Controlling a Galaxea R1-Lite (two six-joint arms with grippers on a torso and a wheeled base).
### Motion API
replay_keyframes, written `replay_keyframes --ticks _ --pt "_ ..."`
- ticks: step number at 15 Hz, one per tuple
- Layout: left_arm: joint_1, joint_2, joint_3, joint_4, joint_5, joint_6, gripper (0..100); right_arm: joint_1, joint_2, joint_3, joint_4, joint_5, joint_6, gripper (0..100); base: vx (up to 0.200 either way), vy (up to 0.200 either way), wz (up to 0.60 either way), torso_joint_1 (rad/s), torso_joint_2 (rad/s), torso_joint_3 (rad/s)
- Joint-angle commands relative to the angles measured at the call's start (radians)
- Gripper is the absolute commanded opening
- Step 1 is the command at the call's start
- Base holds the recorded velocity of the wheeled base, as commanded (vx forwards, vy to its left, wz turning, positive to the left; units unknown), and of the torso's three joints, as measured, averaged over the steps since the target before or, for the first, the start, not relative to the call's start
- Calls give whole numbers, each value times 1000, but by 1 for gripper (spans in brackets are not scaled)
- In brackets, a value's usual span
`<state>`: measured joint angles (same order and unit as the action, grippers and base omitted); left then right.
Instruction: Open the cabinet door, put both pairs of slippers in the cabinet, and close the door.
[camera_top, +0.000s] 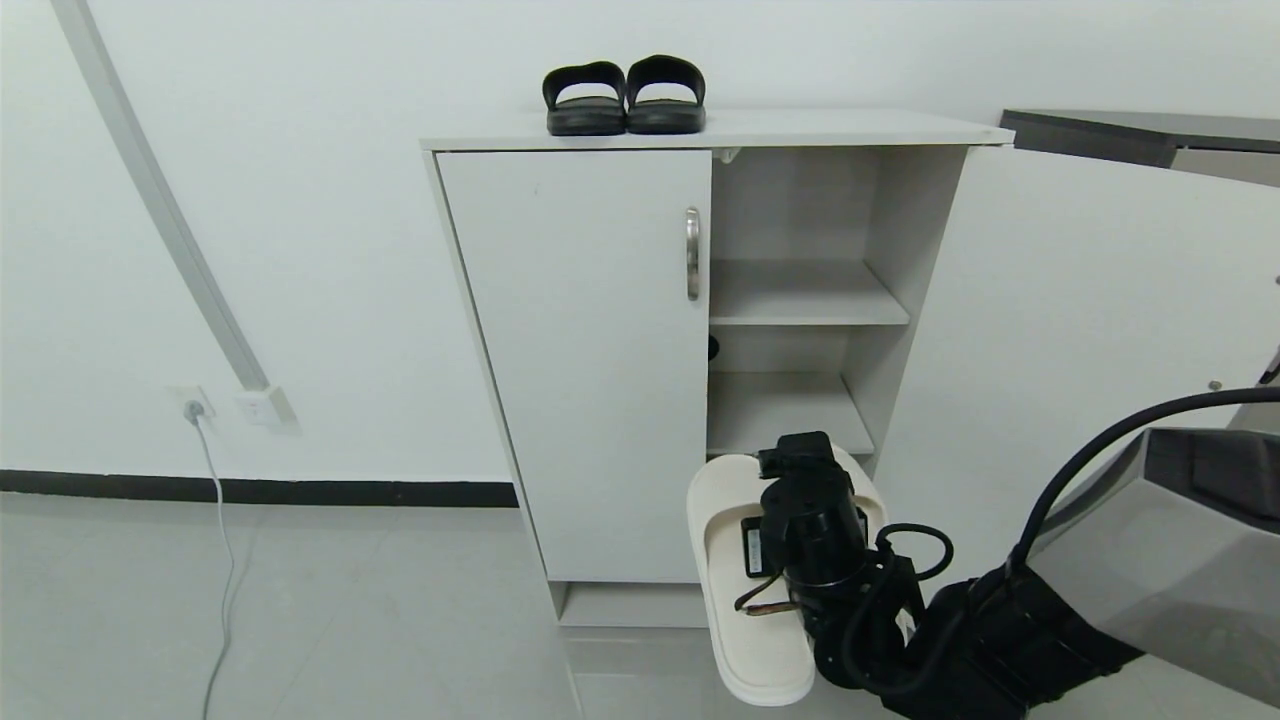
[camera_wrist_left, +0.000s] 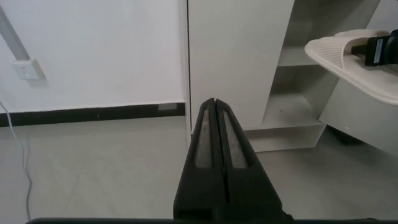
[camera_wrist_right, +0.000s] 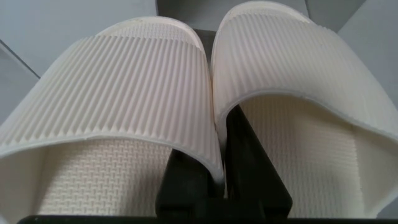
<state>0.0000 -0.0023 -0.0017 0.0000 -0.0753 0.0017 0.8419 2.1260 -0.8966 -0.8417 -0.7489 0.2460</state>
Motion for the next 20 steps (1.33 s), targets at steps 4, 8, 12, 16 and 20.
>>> replay_keyframes --ticks 4,8,12,16,20 --pt "0 2 0 0 0 0 0 -1 17 -13 6 -1 3 0 0 -200 0 1 5 1" --pt "0 2 0 0 0 0 0 -3 38 -16 1 0 3 0 0 -100 0 1 1 1" --pt "0 2 0 0 0 -2 0 -3 114 -100 -14 19 1 0 0 0 0 0 0 0" --pt "0 2 0 0 0 3 0 -18 175 -133 -17 19 3 0 0 0 0 0 0 0" --pt "0 2 0 0 0 3 0 -24 187 -134 -19 19 3 0 0 0 0 0 0 0"
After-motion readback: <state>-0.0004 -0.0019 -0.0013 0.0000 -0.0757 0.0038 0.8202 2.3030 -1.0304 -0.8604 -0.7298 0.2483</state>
